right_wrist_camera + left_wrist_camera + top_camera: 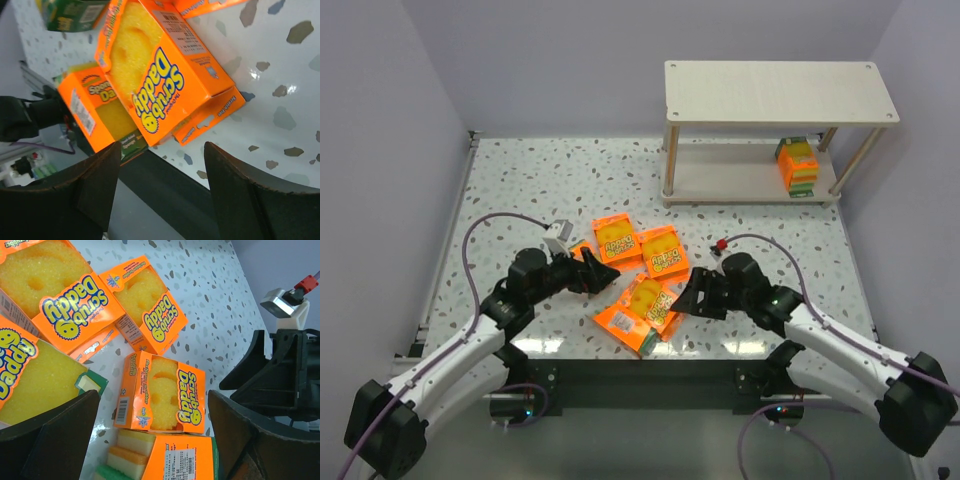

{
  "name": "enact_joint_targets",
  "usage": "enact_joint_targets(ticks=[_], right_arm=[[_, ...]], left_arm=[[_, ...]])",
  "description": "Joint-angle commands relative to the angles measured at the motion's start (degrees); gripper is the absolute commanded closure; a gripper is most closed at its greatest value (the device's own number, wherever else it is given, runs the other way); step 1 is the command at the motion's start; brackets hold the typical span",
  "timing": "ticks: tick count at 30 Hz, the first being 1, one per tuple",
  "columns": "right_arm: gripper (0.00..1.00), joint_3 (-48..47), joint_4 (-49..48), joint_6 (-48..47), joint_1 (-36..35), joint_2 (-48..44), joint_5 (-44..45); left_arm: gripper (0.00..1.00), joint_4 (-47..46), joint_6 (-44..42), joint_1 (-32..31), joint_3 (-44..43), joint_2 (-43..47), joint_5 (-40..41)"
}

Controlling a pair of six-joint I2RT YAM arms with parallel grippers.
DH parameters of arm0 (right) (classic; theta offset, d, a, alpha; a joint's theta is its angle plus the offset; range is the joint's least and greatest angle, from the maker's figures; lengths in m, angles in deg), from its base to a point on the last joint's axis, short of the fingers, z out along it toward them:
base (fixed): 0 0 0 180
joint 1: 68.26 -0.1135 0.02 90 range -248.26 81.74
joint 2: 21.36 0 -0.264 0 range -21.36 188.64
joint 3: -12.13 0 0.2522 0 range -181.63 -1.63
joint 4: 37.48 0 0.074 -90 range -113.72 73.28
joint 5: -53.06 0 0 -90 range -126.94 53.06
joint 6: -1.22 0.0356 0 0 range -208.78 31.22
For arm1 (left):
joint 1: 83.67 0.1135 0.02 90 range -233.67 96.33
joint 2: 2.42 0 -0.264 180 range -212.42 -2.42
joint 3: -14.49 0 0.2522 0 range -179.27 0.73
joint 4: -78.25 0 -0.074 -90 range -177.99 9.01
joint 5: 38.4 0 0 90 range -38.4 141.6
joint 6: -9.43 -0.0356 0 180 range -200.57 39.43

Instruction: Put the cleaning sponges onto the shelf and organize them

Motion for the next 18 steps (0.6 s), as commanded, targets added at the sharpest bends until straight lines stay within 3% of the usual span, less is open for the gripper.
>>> enact_joint_targets(ticks=[1, 10, 18], right_arm=[[0.29, -0.5, 0.0, 4.1, -5.4, 4.1, 11.5], [0.29, 1.1, -6.6, 16.3, -13.1, 9.1, 22.2], [0.41, 4.9, -15.9, 23.3, -13.1, 14.0, 23.1]], left_arm=[[0.05, -2.1, 1.3, 0.0, -0.7, -0.8, 0.5], [0.05, -0.8, 1.6, 0.0, -0.5, 0.9, 1.3], [0.05, -1.1, 1.4, 0.0, -0.9, 0.1, 1.1]])
